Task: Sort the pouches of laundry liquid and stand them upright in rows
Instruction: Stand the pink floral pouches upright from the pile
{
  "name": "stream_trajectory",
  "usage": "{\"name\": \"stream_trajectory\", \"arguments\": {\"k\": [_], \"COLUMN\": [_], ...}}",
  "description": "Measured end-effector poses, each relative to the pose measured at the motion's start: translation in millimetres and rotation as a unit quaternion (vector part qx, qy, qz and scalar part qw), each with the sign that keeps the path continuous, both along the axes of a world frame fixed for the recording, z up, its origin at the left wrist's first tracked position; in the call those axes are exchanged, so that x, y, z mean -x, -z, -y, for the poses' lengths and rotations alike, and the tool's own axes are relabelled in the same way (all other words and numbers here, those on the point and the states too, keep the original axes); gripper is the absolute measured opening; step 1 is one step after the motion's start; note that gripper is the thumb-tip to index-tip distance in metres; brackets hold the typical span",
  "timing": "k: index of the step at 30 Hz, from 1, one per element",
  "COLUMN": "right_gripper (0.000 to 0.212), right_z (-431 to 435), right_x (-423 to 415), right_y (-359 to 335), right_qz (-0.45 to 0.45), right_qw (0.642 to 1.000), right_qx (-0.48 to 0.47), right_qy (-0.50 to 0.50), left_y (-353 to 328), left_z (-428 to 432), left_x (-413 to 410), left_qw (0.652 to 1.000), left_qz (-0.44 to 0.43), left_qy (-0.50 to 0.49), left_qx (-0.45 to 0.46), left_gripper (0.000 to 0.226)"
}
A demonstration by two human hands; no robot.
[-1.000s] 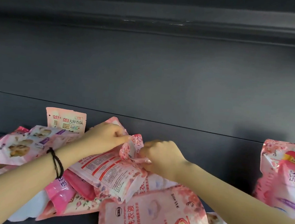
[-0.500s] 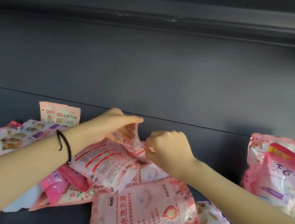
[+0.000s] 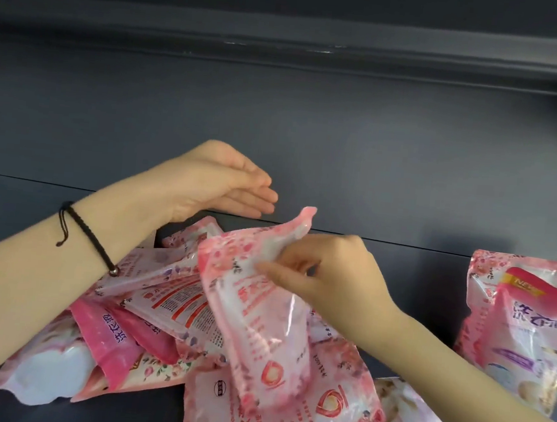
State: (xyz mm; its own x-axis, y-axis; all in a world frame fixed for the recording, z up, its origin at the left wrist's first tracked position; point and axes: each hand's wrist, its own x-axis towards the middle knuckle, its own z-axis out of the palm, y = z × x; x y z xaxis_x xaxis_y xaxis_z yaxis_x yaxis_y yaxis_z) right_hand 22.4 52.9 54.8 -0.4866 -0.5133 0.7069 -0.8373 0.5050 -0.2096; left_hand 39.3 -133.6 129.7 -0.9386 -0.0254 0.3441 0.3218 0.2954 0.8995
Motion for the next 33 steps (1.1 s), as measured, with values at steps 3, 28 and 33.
{"name": "stream_trajectory", "arguments": {"k": [3, 28, 33], "right_gripper": [0.026, 0.031, 0.032], "right_z": [-7, -25, -20], "right_x": [17, 38, 37], "right_y": [13, 46, 52], "right_qz": [0.068, 0.447, 0.361], "right_qw": [0.996, 0.796, 0.876], "right_qx": [0.050, 0.383, 0.316], "right_qy": [0.030, -0.140, -0.054], "left_y": [15, 76, 111], "left_z": [-15, -14, -22], "left_x": [-4, 5, -2], "left_qw": [1.000, 0.972, 0.963], "left_qz": [-0.016, -0.107, -0.253], "left_qy": [0.003, 0.033, -0.085], "left_qx": [0.024, -0.208, 0.021], "left_gripper": [0.015, 0.030, 0.047]}}
